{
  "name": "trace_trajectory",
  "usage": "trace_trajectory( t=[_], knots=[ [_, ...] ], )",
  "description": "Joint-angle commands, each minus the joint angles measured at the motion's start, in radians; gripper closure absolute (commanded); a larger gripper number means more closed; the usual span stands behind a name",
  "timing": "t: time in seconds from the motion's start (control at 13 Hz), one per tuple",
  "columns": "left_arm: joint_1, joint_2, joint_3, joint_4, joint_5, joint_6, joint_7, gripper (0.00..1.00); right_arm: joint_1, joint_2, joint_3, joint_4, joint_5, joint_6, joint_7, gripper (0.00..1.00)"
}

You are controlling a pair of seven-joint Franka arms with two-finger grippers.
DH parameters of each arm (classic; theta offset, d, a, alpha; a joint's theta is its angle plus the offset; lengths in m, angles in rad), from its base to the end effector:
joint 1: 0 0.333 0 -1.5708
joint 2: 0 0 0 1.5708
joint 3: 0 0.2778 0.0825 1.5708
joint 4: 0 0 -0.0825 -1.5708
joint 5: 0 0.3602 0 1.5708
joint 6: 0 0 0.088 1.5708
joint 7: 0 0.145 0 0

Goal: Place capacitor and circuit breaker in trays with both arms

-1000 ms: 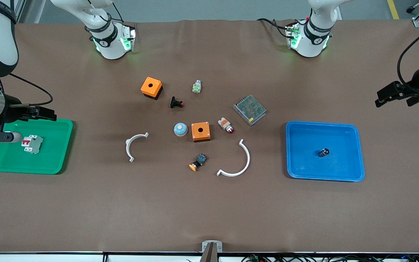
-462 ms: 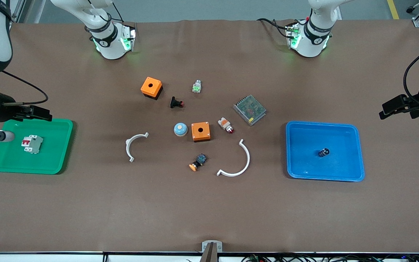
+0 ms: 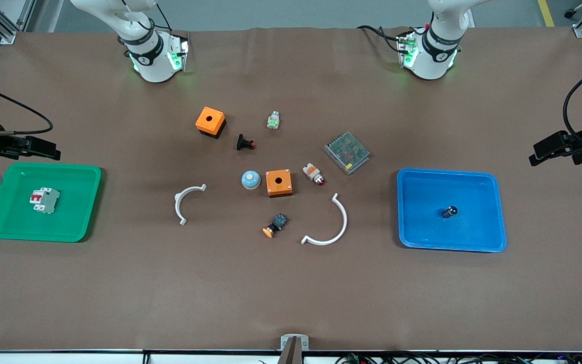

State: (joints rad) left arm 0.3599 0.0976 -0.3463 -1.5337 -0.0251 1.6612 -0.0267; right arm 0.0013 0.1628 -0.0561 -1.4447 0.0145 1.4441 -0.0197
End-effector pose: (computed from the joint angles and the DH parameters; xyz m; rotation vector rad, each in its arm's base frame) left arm 0.5648 0.0114 0.5230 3.0821 0.0682 0.0544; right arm 0.5520 -0.0260 0.5057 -3.1193 0.0537 0.2546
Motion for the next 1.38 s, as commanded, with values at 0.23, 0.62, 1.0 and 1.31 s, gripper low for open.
trace_trajectory(
  t=[0.23,0.62,1.0,1.31],
  knots=[
    [-0.004,-0.001,0.0,0.01,0.013,-0.005,-0.009,0.0,-0.01,-0.135,0.004,-0.092,-0.001,0.007,0.001,0.0],
    [-0.318,-0.006,0.321,0.01,0.022,-0.009,-0.007,0.0,-0.038,-0.187,0.002,-0.144,-0.004,0.025,0.0,0.0],
    [-0.434,-0.006,0.443,0.018,0.017,-0.012,-0.004,0.0,-0.038,-0.206,0.004,-0.149,-0.004,0.013,-0.048,0.0],
    [-0.423,-0.004,0.438,0.017,0.013,-0.011,-0.007,0.0,-0.037,-0.219,0.007,-0.154,-0.004,0.004,-0.046,0.0]
  ],
)
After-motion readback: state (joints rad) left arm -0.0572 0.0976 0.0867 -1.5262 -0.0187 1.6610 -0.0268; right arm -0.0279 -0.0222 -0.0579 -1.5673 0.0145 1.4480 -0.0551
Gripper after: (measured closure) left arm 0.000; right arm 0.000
